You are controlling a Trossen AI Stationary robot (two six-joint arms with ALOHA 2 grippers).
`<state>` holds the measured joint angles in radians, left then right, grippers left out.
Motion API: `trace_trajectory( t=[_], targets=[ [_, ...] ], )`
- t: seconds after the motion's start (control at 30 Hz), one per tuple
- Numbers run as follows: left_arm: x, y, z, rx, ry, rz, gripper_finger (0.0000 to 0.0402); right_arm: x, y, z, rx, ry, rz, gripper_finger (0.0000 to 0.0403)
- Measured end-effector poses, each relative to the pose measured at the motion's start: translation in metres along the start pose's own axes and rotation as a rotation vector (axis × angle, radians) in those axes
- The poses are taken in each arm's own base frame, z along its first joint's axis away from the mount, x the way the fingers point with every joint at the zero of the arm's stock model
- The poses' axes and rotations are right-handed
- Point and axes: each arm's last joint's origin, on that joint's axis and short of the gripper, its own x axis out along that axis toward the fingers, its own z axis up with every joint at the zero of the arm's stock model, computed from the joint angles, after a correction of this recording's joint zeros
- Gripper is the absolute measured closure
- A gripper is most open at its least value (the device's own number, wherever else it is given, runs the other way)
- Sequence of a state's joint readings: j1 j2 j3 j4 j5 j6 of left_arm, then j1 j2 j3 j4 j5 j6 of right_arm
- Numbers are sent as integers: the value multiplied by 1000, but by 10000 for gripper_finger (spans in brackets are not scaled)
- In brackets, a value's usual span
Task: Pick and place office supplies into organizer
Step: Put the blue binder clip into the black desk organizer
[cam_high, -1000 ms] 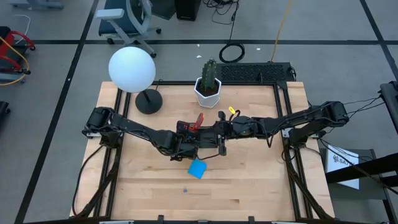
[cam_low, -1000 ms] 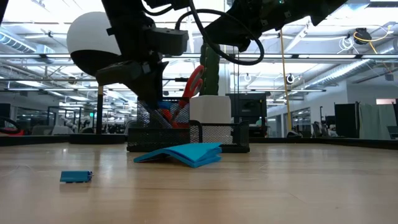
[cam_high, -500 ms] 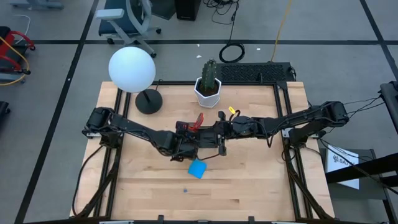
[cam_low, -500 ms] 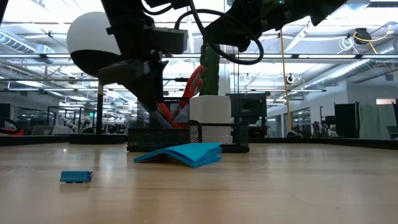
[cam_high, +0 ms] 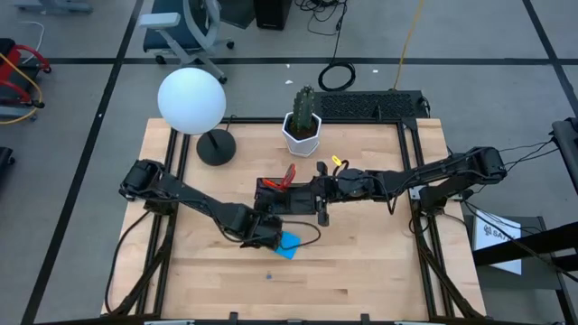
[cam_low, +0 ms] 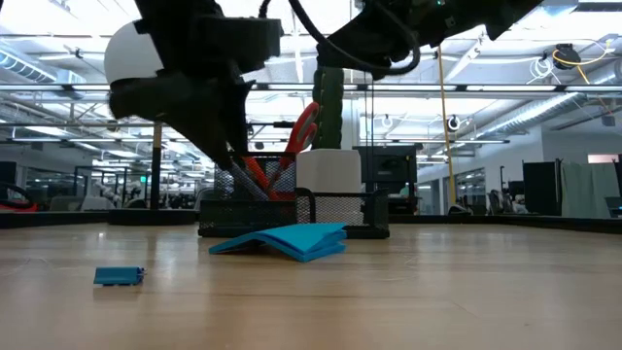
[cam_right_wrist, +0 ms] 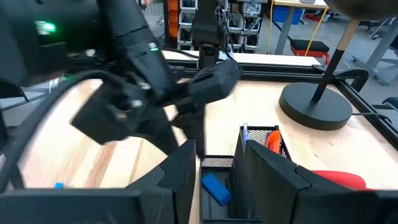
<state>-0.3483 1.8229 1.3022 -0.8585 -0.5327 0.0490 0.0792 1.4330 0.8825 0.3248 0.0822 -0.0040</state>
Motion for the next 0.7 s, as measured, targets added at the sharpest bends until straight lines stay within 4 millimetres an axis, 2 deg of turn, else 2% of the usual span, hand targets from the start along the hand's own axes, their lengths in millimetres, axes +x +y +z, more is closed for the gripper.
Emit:
trace_trajectory(
  t=[0.3, 0.5, 0.7],
  targets=[
    [-14, -28, 9, 281, -140, -206, 231, 0, 0, 0, 0, 0, 0, 273],
    [-20, -37, 17, 457, -273, -275, 231, 0, 0, 0, -11, 0, 0, 273],
    [-23, -42, 17, 601, -333, -335, 231, 0, 0, 0, -11, 0, 0, 273]
  ],
)
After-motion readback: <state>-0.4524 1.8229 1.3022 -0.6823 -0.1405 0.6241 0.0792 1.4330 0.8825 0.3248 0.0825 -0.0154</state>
